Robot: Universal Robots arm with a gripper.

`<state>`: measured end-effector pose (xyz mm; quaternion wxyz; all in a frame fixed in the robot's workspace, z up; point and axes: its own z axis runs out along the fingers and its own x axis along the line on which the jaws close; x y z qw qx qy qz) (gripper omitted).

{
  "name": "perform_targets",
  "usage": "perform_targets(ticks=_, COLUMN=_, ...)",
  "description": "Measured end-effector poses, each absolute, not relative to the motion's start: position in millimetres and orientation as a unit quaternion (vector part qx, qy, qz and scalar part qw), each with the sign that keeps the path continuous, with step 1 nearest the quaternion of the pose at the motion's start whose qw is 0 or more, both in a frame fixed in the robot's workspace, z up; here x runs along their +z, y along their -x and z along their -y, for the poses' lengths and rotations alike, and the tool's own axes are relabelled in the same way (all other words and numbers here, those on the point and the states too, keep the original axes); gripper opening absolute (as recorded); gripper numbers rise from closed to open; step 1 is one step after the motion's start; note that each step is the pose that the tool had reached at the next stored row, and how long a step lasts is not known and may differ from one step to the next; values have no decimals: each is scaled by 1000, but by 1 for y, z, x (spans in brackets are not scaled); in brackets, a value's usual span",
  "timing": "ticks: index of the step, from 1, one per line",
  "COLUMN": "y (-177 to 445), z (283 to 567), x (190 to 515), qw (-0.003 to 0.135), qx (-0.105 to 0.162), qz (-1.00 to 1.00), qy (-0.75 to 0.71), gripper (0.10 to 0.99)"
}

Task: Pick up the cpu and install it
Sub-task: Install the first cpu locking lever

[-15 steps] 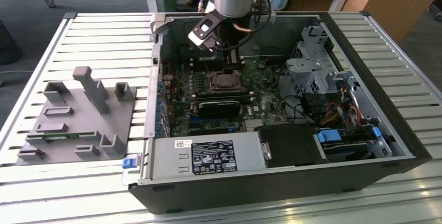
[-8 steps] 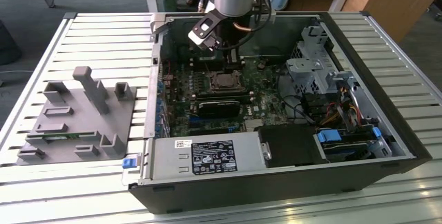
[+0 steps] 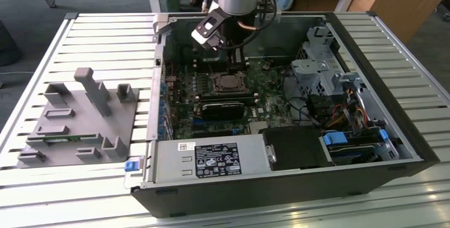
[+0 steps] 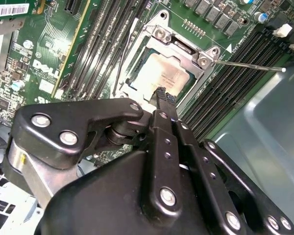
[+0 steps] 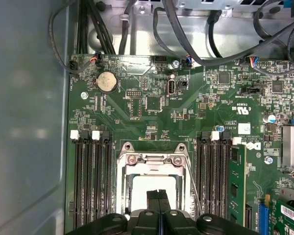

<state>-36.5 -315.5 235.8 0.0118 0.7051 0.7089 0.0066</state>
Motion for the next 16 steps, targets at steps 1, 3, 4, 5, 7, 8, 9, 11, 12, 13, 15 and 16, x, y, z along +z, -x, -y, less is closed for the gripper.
perform_targets(ticks=1, y=36, z=315, x=237, qw=12, qx=7, qz=-709, qy=-705, gripper=106)
perform_targets(ticks=3, y=37, z=315, x=239, qw=12, qx=7, qz=-709, qy=-705, gripper=106)
perform_targets(ticks=4, y=37, z=315, x=240, qw=12, qx=7, qz=-709, qy=-705, gripper=106)
perform_targets(ticks=5, y=37, z=316, x=241, qw=12, qx=7, qz=-709, qy=-705, gripper=106)
perform_targets(ticks=7, y=37, z=315, x=243, qw=12, qx=7, qz=-709, qy=-705, gripper=106)
perform_targets(ticks=8, y=36, z=315, x=244, qw=12, qx=7, qz=-709, qy=-705, gripper=106)
perform_targets(ticks=9, y=36, z=315, x=245, qw=12, qx=7, qz=-709, qy=-705, gripper=106)
perform_targets(ticks=11, y=36, z=315, x=248, qw=12, qx=7, qz=-709, qy=-705, gripper=106)
perform_targets(ticks=12, y=36, z=315, x=249, qw=12, qx=7, qz=-709, qy=-705, gripper=106)
perform_targets(ticks=13, y=36, z=315, x=250, qw=12, qx=7, qz=-709, qy=-705, gripper=106)
perform_targets(ticks=15, y=36, z=315, x=253, qw=12, qx=7, qz=-709, qy=-705, gripper=106)
perform_targets(ticks=16, y=36, z=315, x=255, qw=12, qx=7, qz=-709, qy=-705, gripper=106)
